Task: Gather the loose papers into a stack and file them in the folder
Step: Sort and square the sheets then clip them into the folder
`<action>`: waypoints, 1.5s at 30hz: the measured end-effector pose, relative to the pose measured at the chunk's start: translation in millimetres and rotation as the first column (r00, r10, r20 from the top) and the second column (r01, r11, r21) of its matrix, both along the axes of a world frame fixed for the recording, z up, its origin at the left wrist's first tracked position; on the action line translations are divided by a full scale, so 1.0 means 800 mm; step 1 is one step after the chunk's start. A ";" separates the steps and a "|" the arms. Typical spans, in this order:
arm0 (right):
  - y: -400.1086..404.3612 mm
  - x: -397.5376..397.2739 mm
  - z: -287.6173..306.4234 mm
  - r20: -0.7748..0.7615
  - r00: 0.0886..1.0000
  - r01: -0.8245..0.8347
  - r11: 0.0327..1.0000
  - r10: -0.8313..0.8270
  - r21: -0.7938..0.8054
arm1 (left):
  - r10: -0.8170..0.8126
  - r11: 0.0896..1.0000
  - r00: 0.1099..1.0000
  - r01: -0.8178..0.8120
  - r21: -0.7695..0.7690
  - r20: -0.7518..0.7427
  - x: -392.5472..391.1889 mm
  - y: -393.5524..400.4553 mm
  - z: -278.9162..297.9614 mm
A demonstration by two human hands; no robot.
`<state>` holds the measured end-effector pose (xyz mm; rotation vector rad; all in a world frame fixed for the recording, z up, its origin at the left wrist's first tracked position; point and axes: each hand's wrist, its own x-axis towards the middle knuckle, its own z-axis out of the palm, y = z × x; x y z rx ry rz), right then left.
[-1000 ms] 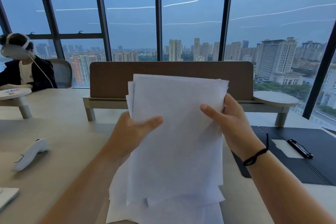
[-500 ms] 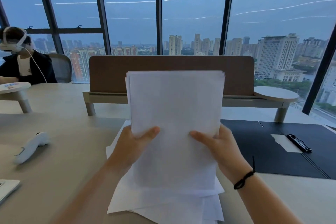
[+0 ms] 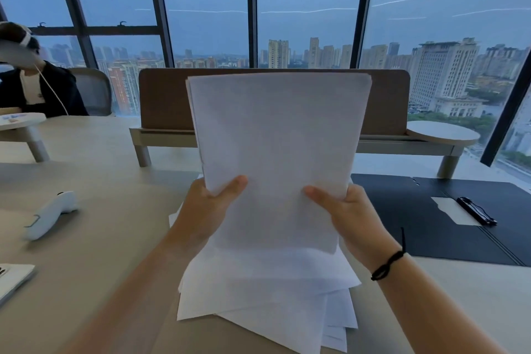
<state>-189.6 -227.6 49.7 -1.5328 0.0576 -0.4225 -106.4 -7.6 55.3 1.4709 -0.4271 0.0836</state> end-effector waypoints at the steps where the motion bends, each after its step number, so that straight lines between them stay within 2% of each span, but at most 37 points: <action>1: -0.001 0.002 -0.004 -0.003 1.000 -0.007 1.000 0.007 0.018 | -0.011 1.000 1.000 0.011 0.011 -0.004 0.002 0.001 -0.002; 4: 0.003 0.006 -0.044 -0.124 0.992 -0.013 1.000 0.012 -0.008 | -0.020 0.992 0.990 0.036 0.118 -0.137 0.004 0.002 -0.035; 6: 0.008 0.007 -0.066 -0.194 0.981 -0.010 0.999 0.004 -0.034 | 0.037 0.985 0.981 -0.004 0.172 -0.191 0.011 0.003 -0.059; 9: 0.008 0.014 -0.062 -0.174 0.984 0.034 0.999 -0.040 -0.037 | 0.093 0.996 0.968 -0.088 0.032 -0.234 0.028 0.008 -0.062; 11: -0.004 0.023 -0.055 -0.173 0.978 0.112 0.992 -0.120 -0.057 | 0.113 0.984 0.938 -0.151 -0.092 -0.329 0.043 0.019 -0.054; 13: -0.023 0.031 -0.055 -0.225 0.946 0.176 0.951 -0.234 -0.253 | 0.058 0.965 0.893 -0.165 -0.205 -0.446 0.060 0.038 -0.058; 14: -0.033 0.034 -0.060 -0.273 0.922 0.139 0.890 -0.276 -0.433 | 0.007 0.957 0.854 -0.157 -0.246 -0.520 0.065 0.049 -0.064; 15: -0.041 0.035 -0.065 -0.332 0.891 0.039 0.781 -0.310 -0.623 | -0.053 0.950 0.805 -0.142 -0.279 -0.590 0.068 0.058 -0.071; 16: -0.045 0.036 -0.071 -0.381 0.863 -0.095 0.633 -0.333 -0.768 | -0.135 0.934 0.754 -0.119 -0.336 -0.643 0.069 0.066 -0.077; 17: -0.045 0.039 -0.074 -0.410 0.849 -0.212 0.496 -0.333 -0.842 | -0.216 0.904 0.709 -0.115 -0.412 -0.671 0.069 0.071 -0.082; 18: -0.042 0.045 -0.074 -0.436 0.845 -0.292 0.415 -0.310 -0.862 | -0.294 0.866 0.679 -0.108 -0.488 -0.673 0.070 0.075 -0.089; 19: -0.037 0.052 -0.071 -0.455 0.846 -0.335 0.386 -0.279 -0.860 | -0.359 0.827 0.666 -0.097 -0.553 -0.654 0.073 0.078 -0.094; 22: -0.022 0.094 -0.062 -0.468 0.854 -0.371 0.364 -0.228 -0.854 | -0.518 0.711 0.671 -0.008 -0.703 -0.532 0.084 0.087 -0.104; 25: -0.008 0.135 -0.057 -0.533 0.809 -0.441 0.342 -0.249 -0.830 | -0.554 0.671 0.684 0.030 -0.741 -0.474 0.081 0.085 -0.108; 27: -0.002 0.154 -0.056 -0.569 0.773 -0.498 0.286 -0.282 -0.819 | -0.560 0.658 0.692 0.039 -0.752 -0.455 0.080 0.083 -0.109; 29: 0.002 0.167 -0.052 -0.579 0.751 -0.526 0.241 -0.317 -0.816 | -0.558 0.660 0.693 0.037 -0.751 -0.456 0.082 0.081 -0.110; 33: -0.004 0.181 -0.048 -0.548 0.764 -0.502 0.221 -0.340 -0.836 | -0.562 0.655 0.691 0.037 -0.755 -0.454 0.087 0.079 -0.108; 36: -0.011 0.178 -0.052 -0.435 0.836 -0.405 0.158 -0.333 -0.900 | -0.546 0.679 0.696 0.041 -0.733 -0.467 0.090 0.076 -0.109; 39: -0.015 0.174 -0.060 -0.351 0.903 -0.340 0.087 -0.247 -0.936 | -0.518 0.701 0.697 0.013 -0.713 -0.496 0.088 0.072 -0.109; 45: -0.007 0.172 -0.057 -0.454 0.851 -0.463 0.032 -0.263 -0.886 | -0.416 0.767 0.700 -0.072 -0.637 -0.581 0.084 0.068 -0.107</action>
